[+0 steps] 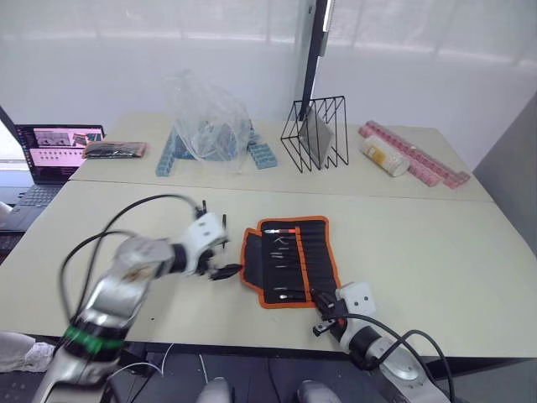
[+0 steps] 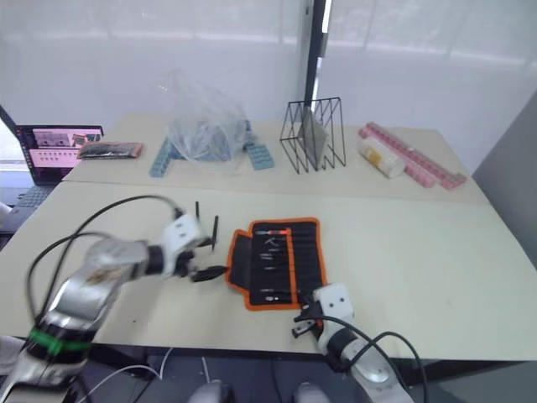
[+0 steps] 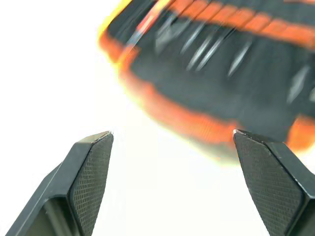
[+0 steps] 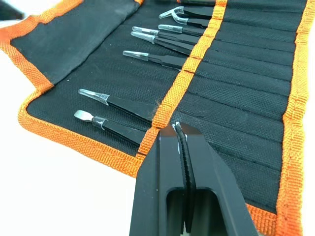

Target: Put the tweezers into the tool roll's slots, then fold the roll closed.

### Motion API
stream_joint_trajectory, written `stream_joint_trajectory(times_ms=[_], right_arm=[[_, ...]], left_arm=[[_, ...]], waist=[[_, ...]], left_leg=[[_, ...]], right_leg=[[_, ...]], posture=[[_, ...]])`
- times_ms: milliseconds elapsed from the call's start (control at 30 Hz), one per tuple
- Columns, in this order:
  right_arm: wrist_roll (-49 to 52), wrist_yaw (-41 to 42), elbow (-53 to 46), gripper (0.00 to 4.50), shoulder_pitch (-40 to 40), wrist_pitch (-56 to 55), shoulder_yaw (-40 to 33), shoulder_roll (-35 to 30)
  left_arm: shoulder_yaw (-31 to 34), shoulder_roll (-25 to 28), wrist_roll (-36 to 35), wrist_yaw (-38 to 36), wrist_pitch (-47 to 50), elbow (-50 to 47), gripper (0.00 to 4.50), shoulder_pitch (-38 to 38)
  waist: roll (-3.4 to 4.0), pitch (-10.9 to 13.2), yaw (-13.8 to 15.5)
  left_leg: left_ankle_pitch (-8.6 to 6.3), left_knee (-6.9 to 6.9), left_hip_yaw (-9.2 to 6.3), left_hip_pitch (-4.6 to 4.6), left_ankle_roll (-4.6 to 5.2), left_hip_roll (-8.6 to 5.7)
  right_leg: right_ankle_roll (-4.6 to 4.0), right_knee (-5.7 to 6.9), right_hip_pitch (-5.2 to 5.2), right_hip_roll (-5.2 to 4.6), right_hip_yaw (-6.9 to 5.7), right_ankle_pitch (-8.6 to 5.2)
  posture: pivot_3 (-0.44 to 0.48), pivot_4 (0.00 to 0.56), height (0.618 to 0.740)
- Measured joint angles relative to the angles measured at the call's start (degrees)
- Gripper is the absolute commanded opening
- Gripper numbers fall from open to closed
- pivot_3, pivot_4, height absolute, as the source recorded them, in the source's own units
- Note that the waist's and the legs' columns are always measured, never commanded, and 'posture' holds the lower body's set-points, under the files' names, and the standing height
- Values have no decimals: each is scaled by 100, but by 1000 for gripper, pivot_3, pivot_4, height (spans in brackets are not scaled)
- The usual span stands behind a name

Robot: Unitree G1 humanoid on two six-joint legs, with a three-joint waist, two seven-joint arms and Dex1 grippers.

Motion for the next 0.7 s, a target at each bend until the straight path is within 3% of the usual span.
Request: stream_joint_trajectory(times_ms=[167, 333, 533, 700], right_arm=[[3, 115, 83, 0, -51, 0, -82, -106], [31, 247, 131, 0, -105, 0, -151, -217], [104, 400, 222, 0, -179, 1, -224, -302], [142, 479, 303, 0, -287, 2, -213, -319]], left_arm=[[1581, -90, -390, 349, 148, -658, 4313, 1697], [2838, -737, -877, 528, -99, -1412, 4313, 3278], [3381, -1182, -1193, 887, -321, -1794, 4313, 3891], [3177, -1227, -1269, 1187, -343, -1907, 4313, 3880]], waist=[[-44, 13, 26], [-60, 14, 57], [-69, 15, 114], [-71, 14, 89]], left_leg=[[-1, 1, -1, 21, -3, 6], [-28, -5, -12, 28, -47, 11], [-30, -5, 2, 30, -51, 12], [-29, -5, 20, 34, -50, 12]], right_leg=[[-2, -7, 4, -24, 2, 0], [-40, -12, -2, -95, 8, -23], [-44, -19, 1, -97, 10, -27], [-43, -17, 0, -77, 12, -27]], posture=[[0, 150, 705], [0, 150, 705], [0, 150, 705], [0, 150, 705]])
